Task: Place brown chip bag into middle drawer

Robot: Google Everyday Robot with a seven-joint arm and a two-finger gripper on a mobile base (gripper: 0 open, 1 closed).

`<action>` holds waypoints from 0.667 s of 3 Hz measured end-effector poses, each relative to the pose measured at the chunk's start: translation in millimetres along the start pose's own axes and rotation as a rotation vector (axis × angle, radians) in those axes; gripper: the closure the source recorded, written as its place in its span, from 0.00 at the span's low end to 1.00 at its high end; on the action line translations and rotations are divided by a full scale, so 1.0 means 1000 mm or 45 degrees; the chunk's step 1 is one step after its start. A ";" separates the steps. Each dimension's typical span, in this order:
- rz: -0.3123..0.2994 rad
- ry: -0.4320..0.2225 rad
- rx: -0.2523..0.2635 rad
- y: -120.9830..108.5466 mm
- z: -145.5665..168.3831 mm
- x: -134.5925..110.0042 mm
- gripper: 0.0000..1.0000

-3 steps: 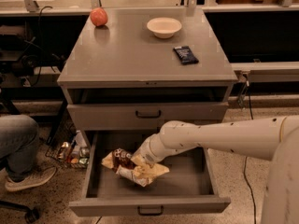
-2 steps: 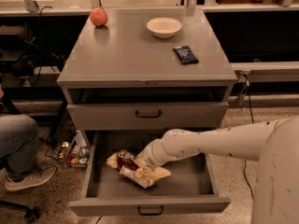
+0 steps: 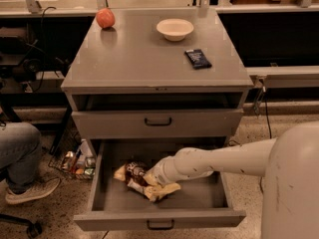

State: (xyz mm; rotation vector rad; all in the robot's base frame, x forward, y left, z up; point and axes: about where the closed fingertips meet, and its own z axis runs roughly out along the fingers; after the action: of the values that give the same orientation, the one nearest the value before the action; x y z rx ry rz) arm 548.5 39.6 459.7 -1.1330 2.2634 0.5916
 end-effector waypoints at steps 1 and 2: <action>0.053 -0.012 -0.004 0.002 -0.001 0.015 0.15; 0.106 -0.027 -0.022 0.007 -0.014 0.034 0.00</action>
Offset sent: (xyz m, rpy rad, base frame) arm -0.0504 -0.0653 -0.0076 0.0925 0.0802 -0.1200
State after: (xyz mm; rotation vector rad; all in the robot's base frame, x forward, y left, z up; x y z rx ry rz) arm 522.0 15.3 449.8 -1.0399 2.2999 0.6536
